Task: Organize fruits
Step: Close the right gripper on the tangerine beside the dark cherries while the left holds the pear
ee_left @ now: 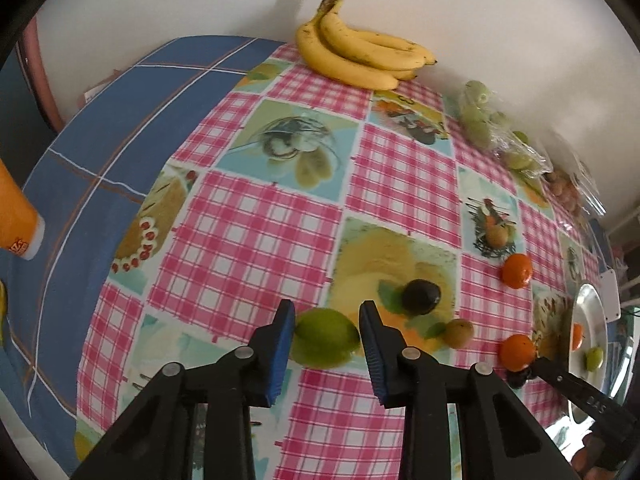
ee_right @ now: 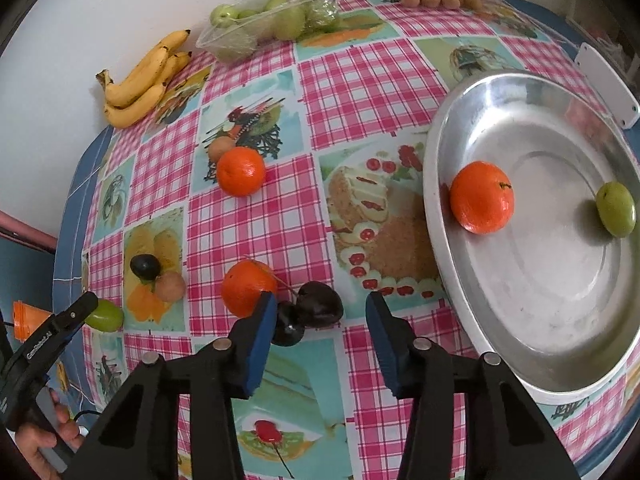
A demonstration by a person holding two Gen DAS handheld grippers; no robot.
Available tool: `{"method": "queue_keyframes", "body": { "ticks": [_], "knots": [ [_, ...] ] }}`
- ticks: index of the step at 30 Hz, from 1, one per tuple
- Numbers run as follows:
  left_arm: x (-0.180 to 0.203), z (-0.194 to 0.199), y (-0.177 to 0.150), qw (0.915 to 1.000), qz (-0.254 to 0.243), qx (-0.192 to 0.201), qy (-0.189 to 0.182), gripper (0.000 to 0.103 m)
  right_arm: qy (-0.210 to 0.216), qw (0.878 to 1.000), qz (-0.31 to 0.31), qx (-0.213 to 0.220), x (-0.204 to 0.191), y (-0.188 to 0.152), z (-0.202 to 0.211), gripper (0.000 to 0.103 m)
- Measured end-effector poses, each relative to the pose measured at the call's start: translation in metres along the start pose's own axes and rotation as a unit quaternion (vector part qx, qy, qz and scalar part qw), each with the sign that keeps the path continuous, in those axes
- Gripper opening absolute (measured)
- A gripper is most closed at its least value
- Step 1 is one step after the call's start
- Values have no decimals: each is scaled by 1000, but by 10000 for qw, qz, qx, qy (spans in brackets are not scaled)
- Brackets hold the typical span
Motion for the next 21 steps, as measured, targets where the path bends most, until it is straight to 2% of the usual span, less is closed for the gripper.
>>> {"method": "queue_keyframes", "body": {
  "ticks": [6, 11, 15, 21],
  "knots": [
    [-1, -7, -5, 9998, 6, -136, 112, 36, 108, 9999, -122, -17, 3, 0, -4, 37],
    [0, -6, -6, 9998, 60, -192, 52, 38, 213, 9996, -176, -3, 4, -1, -3, 32],
    [4, -5, -10, 9995, 85, -286, -71, 58, 294, 9993, -212, 2, 3, 0, -5, 29],
    [-3, -5, -9, 9995, 114, -247, 142, 62, 379, 9988, -300, -11, 3, -1, -5, 29]
  ]
}}
Point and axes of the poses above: each gripper's, at about its wrist camera, not at the fingertips, and z roughly against the way its jaws point, x to its right, y to its top, the point moved 6 cm from there along -z, roughly the way its jaws point, and after that the axes turned 11 degrees about z, right-handed, at the moved point
